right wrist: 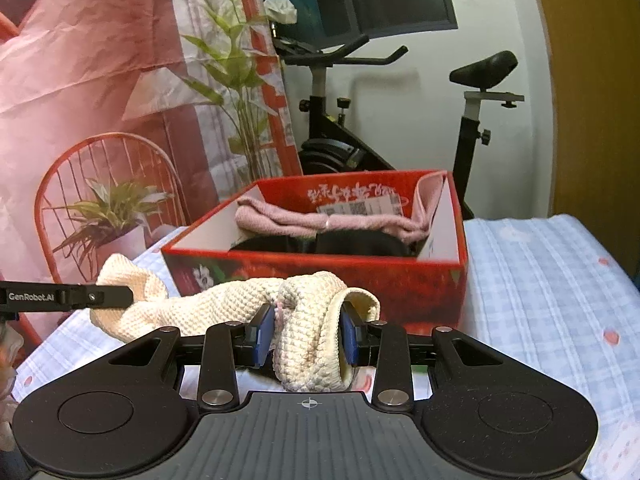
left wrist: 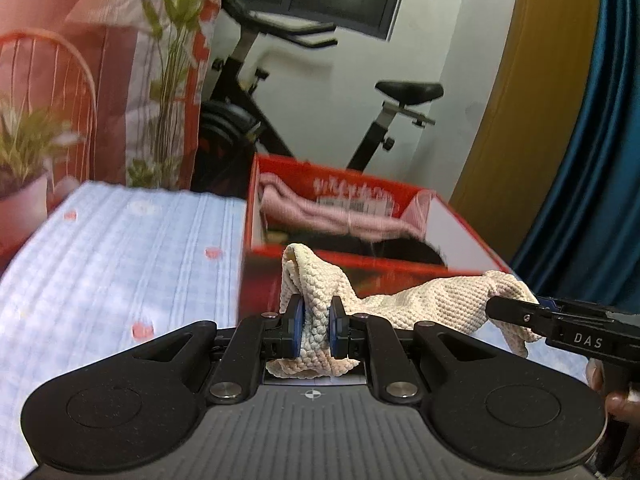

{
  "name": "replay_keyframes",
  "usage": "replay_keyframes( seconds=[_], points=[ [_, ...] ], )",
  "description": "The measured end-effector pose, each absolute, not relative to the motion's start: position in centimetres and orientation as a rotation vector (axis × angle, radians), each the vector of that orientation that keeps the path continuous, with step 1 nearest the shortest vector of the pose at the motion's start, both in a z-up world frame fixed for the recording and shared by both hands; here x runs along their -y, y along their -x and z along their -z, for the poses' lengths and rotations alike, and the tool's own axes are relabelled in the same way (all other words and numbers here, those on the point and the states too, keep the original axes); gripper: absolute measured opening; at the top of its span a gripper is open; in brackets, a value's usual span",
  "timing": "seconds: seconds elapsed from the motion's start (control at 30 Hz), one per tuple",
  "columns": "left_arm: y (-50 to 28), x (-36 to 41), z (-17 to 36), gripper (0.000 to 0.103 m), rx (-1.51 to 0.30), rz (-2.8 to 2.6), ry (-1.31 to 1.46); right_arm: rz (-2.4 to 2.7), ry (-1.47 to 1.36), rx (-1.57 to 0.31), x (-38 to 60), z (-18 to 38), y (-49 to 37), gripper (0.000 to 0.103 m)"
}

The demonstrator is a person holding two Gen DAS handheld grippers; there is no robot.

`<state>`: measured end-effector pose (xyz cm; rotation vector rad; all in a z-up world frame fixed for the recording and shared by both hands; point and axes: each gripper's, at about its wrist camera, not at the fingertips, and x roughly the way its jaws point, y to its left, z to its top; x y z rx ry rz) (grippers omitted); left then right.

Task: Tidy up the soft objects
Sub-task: 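Lift the cream cloth with both grippers and carry it over the box, then open both grippers to lay the cream cloth inside the box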

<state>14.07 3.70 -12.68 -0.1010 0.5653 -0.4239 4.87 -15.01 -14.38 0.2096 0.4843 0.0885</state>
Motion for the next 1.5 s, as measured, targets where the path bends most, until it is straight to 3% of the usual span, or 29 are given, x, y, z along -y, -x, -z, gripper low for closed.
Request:
replay_keyframes(
  seconds=[0.23, 0.63, 0.93, 1.5],
  points=[
    [-18.3, -1.9, 9.9, 0.014, -0.543, 0.446, 0.056, -0.097, -0.197, -0.468, 16.3, 10.5, -8.0, 0.032],
    [-27.4, 2.5, 11.8, 0.014, -0.769, 0.528, 0.02, -0.023, -0.076, -0.629, 18.5, 10.3, -16.6, 0.032],
    [-28.7, 4.3, 14.8, 0.014, -0.889, 0.559, -0.035, -0.03, -0.025, -0.757, 18.1, 12.4, -19.5, 0.032],
    [-28.3, 5.2, 14.8, 0.014, -0.89, 0.534, -0.095, -0.027, -0.057, -0.812, 18.3, 14.0, -20.5, 0.032]
  ],
)
